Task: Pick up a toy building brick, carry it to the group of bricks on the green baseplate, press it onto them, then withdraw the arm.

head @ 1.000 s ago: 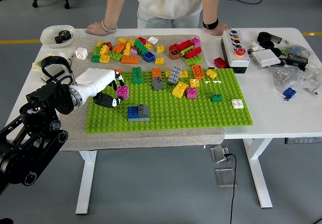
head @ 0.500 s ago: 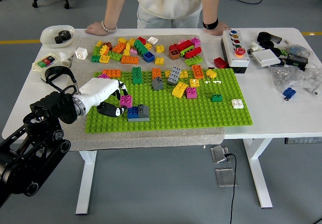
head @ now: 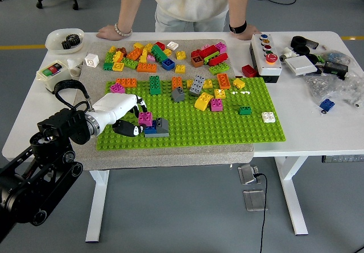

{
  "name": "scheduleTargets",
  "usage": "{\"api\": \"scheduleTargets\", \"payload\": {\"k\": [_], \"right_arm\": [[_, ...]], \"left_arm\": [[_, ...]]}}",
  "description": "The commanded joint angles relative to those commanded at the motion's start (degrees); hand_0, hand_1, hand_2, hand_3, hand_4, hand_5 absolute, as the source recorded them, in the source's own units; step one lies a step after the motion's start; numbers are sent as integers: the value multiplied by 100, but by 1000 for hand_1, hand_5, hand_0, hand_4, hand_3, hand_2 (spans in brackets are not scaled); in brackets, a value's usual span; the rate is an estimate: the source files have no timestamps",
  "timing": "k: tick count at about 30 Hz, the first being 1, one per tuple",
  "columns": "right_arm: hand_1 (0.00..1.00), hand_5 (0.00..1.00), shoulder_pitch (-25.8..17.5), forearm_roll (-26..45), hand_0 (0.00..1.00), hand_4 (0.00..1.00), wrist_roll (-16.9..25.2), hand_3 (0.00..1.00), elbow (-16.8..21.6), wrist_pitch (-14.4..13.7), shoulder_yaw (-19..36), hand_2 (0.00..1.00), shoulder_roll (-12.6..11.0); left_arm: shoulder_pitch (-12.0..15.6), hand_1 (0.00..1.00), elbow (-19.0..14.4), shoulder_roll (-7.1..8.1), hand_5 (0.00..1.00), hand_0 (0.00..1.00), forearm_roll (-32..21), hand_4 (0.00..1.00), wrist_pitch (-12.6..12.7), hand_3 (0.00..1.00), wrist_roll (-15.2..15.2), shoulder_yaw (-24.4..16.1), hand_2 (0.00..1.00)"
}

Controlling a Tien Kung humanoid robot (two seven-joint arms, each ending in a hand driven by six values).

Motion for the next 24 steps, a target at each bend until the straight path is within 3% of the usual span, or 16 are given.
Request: {"api": "scheduleTargets", "payload": {"k": [11,24], "right_arm": [[640,498,11,15,740,814,2,561,0,0,-20,692,-2],[642,498,17,28,740,814,2,561,0,-2,-27,692,1]], "left_arm": [[20,628,91,-106,261,662,0,460,77,562,-7,-22,571],[40,630,161,-124,262,662,0,463,103,562,-23,-11,572]]}}
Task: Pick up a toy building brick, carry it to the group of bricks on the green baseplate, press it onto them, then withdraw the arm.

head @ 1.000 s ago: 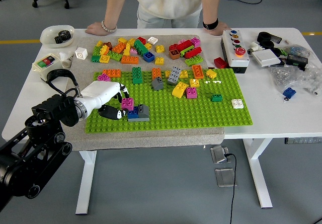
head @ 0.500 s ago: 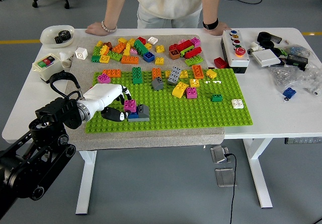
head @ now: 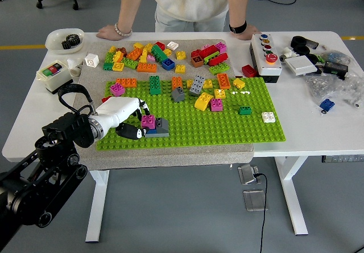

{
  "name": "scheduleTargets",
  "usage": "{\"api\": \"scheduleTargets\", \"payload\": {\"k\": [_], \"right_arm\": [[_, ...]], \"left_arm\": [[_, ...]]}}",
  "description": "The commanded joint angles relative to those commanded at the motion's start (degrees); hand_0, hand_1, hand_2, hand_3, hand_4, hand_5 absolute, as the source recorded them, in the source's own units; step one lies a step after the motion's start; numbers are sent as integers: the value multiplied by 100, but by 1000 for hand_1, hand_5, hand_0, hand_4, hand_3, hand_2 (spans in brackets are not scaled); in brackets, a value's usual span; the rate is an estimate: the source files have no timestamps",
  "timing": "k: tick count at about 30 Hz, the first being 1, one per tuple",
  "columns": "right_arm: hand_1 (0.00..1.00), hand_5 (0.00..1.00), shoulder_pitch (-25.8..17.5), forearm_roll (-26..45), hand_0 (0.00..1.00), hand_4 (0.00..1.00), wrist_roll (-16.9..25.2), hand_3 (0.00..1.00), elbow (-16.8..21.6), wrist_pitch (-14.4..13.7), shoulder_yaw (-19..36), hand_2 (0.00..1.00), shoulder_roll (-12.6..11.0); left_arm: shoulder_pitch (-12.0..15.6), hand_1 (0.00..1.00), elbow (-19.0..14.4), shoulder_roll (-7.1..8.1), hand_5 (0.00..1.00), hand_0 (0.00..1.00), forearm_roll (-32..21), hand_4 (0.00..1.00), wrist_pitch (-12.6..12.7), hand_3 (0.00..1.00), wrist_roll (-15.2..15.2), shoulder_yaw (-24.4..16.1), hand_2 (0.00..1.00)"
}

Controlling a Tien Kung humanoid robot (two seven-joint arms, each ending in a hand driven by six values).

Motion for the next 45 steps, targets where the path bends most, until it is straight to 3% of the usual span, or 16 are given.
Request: {"api": "scheduleTargets", "payload": {"k": [22,38,44,45], "right_arm": [[641,498,-13,8,740,813,1,561,0,5,-35,691,15],[641,497,-17,13,739,813,-2,561,0,9,-44,692,20],[641,498,-15,20,740,812,-2,560,0,9,-52,691,22],[641,498,-15,20,740,812,-2,561,0,9,-52,692,23]], "left_arm": [[27,627,224,-17,267,664,0,463,90,560,-33,44,571],[17,630,206,-41,270,667,0,470,108,563,-64,38,571],[1,643,212,-43,267,678,0,493,110,570,-85,19,579],[0,687,213,-44,287,707,0,550,110,574,-86,18,588]]}}
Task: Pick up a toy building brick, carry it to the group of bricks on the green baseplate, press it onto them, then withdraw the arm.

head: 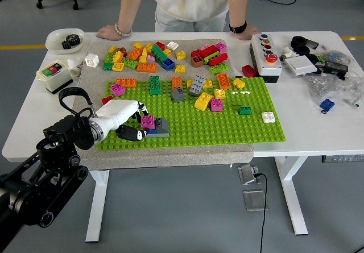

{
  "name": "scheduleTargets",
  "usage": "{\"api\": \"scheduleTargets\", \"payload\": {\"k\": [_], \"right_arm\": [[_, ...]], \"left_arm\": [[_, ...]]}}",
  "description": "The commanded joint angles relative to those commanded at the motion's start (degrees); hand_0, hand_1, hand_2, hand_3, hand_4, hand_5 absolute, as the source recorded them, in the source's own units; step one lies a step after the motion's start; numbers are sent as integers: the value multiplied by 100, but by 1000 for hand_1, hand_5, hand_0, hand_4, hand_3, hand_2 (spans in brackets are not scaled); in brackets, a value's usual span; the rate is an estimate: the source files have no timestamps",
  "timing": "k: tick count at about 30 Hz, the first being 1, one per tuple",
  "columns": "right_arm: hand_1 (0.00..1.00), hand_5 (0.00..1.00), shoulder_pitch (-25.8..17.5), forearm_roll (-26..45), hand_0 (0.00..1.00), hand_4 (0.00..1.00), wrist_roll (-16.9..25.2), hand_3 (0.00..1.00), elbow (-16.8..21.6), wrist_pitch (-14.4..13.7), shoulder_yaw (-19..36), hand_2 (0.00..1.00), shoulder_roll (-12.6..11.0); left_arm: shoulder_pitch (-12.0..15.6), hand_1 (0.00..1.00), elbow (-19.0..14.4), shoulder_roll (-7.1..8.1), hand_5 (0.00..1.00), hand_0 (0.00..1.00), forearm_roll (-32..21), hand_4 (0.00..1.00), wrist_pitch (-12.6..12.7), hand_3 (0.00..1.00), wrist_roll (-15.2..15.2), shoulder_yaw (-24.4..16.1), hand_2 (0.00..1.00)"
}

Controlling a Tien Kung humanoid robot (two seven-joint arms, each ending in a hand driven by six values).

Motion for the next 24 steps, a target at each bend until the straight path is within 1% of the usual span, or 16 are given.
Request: {"api": "scheduleTargets", "payload": {"k": [5,6,9,23,24], "right_arm": [[641,498,5,9,740,812,0,561,0,1,-1,692,1],[641,498,6,9,739,812,0,560,0,1,0,691,1],[641,498,7,7,739,812,2,560,0,1,1,691,-1],[641,497,7,11,740,812,3,560,0,0,1,692,0],[641,498,7,11,740,812,3,560,0,1,1,692,0]], "left_arm": [[-4,687,23,-8,287,707,0,550,19,574,-18,-5,588],[-7,710,22,-9,303,730,0,585,-11,581,-24,-8,597],[-11,710,16,-3,303,730,0,585,-51,581,-31,2,597],[-3,714,41,-10,305,744,0,595,-60,582,-40,6,599],[-3,715,43,-11,309,744,0,618,-60,589,-43,5,604]]}}
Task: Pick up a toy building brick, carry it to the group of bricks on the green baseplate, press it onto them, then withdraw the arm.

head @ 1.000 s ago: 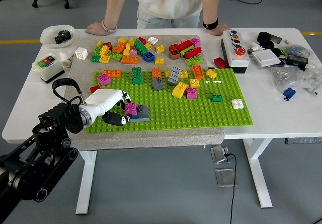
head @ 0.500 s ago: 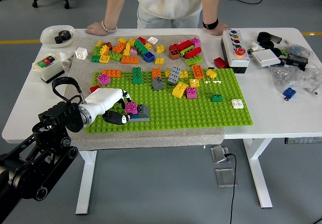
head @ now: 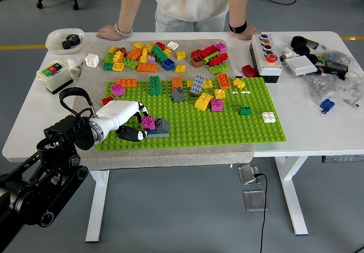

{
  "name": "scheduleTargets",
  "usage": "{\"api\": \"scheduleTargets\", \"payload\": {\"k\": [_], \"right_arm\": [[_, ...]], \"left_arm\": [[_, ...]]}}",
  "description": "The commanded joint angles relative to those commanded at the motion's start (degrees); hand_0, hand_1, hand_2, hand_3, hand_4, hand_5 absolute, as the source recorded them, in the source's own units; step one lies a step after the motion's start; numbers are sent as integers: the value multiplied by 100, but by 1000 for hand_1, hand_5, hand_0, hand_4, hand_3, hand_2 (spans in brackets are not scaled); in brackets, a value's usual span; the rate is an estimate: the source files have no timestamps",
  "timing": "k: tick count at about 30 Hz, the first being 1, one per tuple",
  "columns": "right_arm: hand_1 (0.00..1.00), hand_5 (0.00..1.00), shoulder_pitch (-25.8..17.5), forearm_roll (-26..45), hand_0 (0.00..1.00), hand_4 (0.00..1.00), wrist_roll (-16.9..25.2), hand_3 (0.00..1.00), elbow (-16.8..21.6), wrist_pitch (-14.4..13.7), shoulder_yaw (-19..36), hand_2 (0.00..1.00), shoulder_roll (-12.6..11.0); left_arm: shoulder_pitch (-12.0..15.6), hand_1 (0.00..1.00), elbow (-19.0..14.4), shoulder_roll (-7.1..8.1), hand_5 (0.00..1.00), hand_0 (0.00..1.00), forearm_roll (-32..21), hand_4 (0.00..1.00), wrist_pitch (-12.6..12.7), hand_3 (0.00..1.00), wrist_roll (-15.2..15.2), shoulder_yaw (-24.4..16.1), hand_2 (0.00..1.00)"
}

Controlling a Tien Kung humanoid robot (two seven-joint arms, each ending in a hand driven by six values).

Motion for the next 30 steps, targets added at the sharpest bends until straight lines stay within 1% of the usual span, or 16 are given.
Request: {"api": "scheduleTargets", "payload": {"k": [11,12,17,18,29,30], "right_arm": [[641,499,10,7,740,812,-1,560,0,1,2,692,-3],[639,498,11,9,740,812,0,560,0,1,0,692,-2],[639,498,10,12,740,812,-2,560,0,3,-2,692,-2],[642,499,10,12,739,811,-1,559,0,3,-1,691,-3],[641,499,2,11,740,812,-2,560,0,5,-4,692,0],[641,499,2,11,740,812,-2,559,0,5,-5,692,0]], "left_arm": [[-16,721,30,1,311,749,0,634,15,598,-26,-15,609],[-16,726,35,1,323,753,0,654,17,622,-31,-16,617],[-21,726,47,1,323,753,0,654,21,622,-49,-20,617],[-22,734,48,1,334,765,0,669,20,648,-52,-22,630],[-18,741,27,17,334,769,0,679,13,668,-88,-44,639],[-18,748,26,18,333,777,0,691,14,690,-89,-44,657]]}}
